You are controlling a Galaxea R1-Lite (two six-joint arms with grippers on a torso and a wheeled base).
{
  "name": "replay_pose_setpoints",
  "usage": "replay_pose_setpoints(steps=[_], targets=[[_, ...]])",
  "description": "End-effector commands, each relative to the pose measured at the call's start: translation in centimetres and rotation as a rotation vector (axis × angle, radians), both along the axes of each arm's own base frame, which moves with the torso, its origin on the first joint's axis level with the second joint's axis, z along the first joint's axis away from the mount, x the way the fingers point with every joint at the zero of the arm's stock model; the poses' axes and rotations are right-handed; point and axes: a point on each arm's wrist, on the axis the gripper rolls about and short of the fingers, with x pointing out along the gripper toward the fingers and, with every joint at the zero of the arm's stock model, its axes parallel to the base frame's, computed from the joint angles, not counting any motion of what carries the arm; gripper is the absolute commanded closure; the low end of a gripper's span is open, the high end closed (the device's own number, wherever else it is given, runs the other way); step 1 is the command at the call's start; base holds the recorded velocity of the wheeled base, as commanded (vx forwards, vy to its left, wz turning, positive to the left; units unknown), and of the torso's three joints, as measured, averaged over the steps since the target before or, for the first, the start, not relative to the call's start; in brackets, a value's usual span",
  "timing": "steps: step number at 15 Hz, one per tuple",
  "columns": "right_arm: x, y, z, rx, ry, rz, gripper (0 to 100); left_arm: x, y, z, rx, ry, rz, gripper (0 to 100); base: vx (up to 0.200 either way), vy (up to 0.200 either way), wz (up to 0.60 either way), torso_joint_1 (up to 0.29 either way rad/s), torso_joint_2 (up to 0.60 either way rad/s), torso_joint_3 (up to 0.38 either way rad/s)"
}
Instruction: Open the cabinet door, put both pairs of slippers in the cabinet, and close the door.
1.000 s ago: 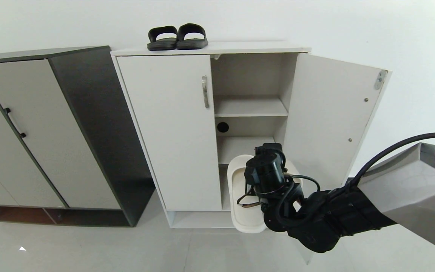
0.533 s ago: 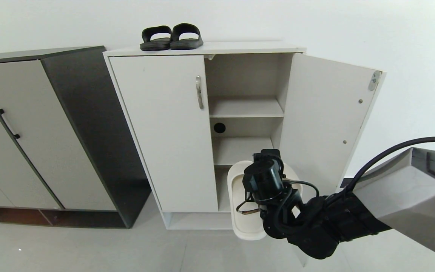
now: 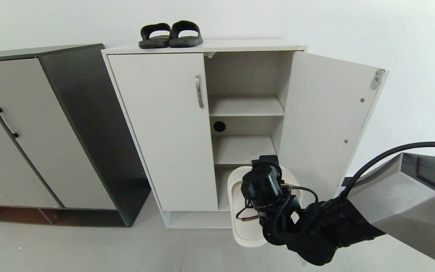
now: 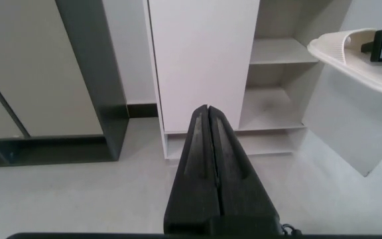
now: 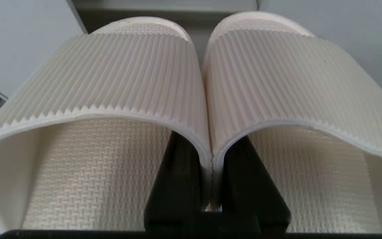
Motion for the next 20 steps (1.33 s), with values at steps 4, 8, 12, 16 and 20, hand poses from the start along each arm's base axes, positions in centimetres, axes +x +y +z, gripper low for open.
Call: replay_pose_setpoints(steps=[4,8,12,16,20], targets=[[-0.1,0.3,-0.8,-0.014,0.011,0.007,100,0.1,0.0,0.0,0.0,0.008,0.0,100,0.0,0.0,0.0,0.004,0.0,-0.179],[-0.2,0.3,-0.8,-0.015,0.002,0.013,100,0.0,0.0,0.0,0.0,0.006,0.0,100,0.0,0.0,0.0,0.007,0.0,-0.194],[-0.4,0.1,-1.0,-0.045,-0.11,0.053,100,0.0,0.0,0.0,-0.001,-0.006,0.003,100,0.0,0.0,0.0,0.005,0.0,-0.193],[-0.2,0.1,-1.1,-0.061,-0.267,0.071,100,0.0,0.0,0.0,-0.001,-0.006,0.003,100,0.0,0.0,0.0,0.005,0.0,-0.199],[0.0,-0.4,0.1,-0.046,-0.291,0.058,100,0.0,0.0,0.0,-0.001,-0.006,0.003,100,0.0,0.0,0.0,0.001,0.0,-0.126]])
